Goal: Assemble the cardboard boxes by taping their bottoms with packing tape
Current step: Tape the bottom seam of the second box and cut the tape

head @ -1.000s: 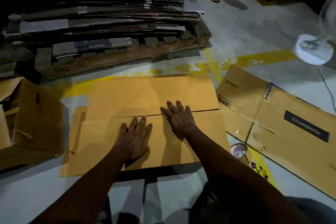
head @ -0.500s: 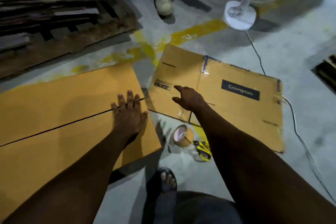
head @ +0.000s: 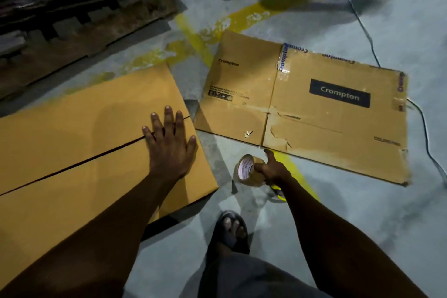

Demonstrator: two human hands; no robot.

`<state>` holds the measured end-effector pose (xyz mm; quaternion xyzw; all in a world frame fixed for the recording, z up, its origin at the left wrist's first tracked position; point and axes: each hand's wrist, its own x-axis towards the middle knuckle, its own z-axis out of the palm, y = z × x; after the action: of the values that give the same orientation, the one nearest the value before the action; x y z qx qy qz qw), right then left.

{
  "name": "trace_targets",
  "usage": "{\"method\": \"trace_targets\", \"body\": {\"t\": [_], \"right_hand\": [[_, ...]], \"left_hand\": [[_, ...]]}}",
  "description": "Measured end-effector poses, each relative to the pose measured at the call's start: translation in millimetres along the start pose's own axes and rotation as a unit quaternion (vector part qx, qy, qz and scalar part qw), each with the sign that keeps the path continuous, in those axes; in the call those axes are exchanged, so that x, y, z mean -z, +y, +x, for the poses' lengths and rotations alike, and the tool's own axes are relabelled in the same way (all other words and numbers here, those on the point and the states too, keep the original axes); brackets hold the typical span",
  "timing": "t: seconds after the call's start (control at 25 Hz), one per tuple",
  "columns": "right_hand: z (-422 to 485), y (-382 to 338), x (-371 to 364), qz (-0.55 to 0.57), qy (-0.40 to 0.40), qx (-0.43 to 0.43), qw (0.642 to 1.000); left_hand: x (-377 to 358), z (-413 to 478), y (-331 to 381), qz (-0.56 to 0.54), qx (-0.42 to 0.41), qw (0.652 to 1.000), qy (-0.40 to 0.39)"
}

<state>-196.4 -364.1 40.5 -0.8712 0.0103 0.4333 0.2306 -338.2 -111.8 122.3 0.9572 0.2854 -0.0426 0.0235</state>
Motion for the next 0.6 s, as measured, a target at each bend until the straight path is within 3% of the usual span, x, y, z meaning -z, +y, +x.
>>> {"method": "trace_targets", "body": {"t": [0.2,0.44,0.6], "right_hand": [[-2,1,-7,0.011,0.024,-0.001,1.000],[21,19,-9,0.150,-0.036,0.014,0.988],[-11,3,-2,0.179,-0.004,0.044,0.983]], "left_hand": [[-2,0,0,-0.008,0.001,1.000,-0.001],[0,-1,0,-0.035,-0.009,0.999,0.002],[3,-4,-6,-0.059,-0.028,0.998,-0.014]]}}
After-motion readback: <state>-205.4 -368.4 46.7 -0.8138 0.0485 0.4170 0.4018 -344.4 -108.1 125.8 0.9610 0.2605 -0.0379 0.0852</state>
